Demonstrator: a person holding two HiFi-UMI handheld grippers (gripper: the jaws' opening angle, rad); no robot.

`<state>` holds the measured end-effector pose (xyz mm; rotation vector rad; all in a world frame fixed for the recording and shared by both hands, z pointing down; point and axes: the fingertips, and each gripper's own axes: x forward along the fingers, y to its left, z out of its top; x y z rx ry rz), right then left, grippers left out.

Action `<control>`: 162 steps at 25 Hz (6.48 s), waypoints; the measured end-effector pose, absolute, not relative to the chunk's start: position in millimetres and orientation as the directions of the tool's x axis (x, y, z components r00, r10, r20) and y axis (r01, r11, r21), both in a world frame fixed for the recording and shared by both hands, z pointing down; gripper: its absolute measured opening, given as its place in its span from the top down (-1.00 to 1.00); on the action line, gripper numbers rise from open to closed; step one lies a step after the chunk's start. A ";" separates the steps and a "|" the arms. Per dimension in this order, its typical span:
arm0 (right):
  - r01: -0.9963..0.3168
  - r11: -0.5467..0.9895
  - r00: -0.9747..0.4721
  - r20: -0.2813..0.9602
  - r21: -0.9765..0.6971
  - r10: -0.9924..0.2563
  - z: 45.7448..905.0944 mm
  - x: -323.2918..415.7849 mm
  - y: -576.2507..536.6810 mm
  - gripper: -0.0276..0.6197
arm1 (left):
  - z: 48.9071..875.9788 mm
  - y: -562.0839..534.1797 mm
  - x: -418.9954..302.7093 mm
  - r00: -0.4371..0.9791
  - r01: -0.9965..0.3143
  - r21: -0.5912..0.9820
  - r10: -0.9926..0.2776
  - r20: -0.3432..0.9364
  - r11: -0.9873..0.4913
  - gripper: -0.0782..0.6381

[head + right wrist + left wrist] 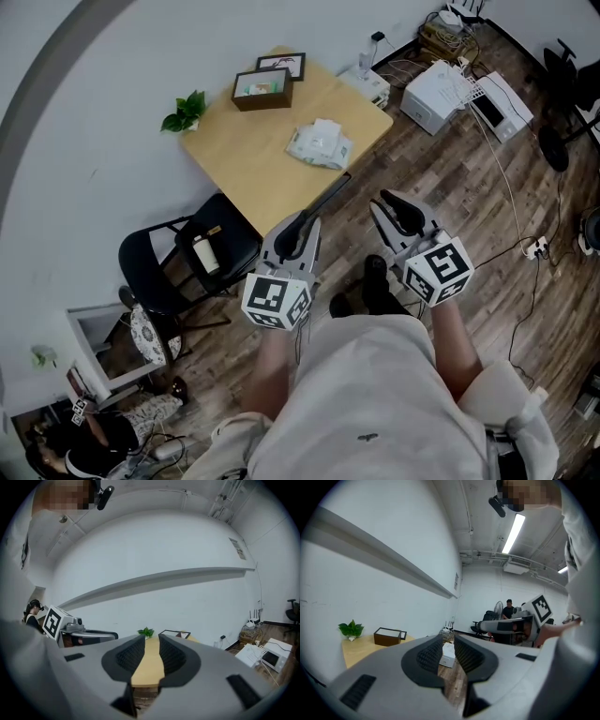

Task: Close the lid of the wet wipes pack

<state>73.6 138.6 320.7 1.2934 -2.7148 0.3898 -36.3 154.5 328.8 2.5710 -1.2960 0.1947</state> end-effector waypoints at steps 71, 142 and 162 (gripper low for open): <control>-0.690 0.704 -0.688 0.456 -0.169 -0.564 427.2 24.0 -118.5 0.26 | 400.7 -101.4 -84.5 0.571 -0.821 0.233 -0.766 0.296 -0.521 0.52; -0.509 0.793 -0.711 0.682 -0.335 -0.169 655.0 -10.3 -206.5 0.07 | 481.5 -138.7 -91.3 0.469 -0.883 0.262 -0.756 0.457 -0.389 0.51; -0.570 0.780 -0.675 0.687 -0.256 -0.268 634.0 -3.9 -217.2 0.62 | 466.0 -138.1 -105.9 0.454 -0.891 0.239 -0.785 0.422 -0.386 0.51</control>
